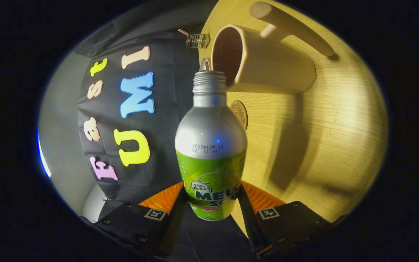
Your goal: Take the bottle from table, then pour the juice into the cup, finally place the bottle on the coaster
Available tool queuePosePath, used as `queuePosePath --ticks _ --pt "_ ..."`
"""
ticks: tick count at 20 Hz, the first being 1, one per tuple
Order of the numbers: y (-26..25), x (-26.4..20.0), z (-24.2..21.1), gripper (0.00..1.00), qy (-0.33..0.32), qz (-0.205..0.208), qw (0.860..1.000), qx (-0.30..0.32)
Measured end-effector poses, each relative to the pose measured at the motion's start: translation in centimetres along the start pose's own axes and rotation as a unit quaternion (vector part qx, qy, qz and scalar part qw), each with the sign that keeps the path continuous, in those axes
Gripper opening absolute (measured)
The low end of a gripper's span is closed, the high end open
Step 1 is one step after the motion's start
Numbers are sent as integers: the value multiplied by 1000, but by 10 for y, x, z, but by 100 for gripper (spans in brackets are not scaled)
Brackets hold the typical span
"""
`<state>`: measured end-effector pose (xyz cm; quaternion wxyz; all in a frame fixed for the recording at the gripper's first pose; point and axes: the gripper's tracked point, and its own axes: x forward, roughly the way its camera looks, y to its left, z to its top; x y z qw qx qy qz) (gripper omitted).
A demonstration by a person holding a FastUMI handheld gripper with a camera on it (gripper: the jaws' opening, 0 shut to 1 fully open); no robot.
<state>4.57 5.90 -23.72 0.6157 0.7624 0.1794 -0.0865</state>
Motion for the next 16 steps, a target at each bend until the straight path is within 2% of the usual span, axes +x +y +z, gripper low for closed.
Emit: queuePosePath --ticks 16 --pt "16 6 1 77 9 -1 998 62"
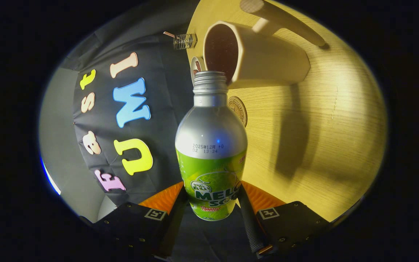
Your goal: Take the bottle from table, then pour the juice into the cup, finally place the bottle on the coaster
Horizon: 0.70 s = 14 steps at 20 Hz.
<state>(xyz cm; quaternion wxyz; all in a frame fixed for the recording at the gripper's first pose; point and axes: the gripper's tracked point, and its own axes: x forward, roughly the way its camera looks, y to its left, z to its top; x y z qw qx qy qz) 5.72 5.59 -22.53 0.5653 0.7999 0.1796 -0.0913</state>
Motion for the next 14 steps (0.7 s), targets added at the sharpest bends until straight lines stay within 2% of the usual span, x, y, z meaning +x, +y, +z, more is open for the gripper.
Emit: queuePosePath --ticks 14 --pt "16 0 3 77 2 3 999 49"
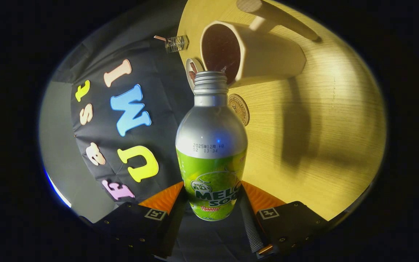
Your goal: Take the bottle from table, then pour the juice into the cup, finally place the bottle on the coaster
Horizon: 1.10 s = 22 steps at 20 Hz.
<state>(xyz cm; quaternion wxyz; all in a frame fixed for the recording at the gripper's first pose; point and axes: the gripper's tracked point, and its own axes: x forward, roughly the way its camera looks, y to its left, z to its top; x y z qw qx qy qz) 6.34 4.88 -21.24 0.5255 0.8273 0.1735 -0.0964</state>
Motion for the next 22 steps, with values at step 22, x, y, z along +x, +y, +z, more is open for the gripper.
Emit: queuePosePath --ticks 22 --pt "34 -5 6 77 0 19 997 73"
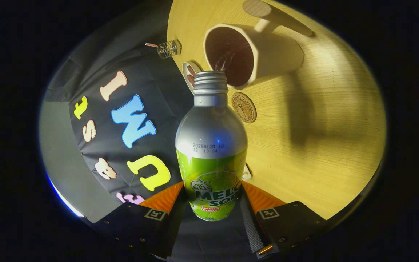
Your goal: Take the bottle from table, then pour the juice into the cup, finally place the bottle on the coaster
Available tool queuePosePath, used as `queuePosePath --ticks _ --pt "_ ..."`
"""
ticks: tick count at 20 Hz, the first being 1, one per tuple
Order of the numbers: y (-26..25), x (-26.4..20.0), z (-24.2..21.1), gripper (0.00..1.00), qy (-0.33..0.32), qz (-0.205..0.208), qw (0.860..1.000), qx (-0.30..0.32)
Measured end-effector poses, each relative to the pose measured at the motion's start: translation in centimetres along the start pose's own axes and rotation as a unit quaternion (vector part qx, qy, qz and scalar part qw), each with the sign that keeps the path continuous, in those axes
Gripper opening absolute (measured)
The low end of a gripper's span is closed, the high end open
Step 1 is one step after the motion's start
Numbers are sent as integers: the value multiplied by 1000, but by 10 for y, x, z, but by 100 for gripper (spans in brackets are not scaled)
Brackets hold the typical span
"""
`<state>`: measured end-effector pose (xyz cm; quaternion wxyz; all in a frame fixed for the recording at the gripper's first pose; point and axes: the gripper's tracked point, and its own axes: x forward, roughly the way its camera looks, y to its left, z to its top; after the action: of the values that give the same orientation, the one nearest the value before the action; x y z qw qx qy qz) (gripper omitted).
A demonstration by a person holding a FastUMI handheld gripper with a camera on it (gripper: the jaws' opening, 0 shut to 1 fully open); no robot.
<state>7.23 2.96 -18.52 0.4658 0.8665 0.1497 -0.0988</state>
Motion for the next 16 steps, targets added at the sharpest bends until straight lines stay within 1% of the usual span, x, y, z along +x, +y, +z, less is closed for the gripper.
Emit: queuePosePath --ticks 16 --pt "19 0 -11 77 13 9 999 45"
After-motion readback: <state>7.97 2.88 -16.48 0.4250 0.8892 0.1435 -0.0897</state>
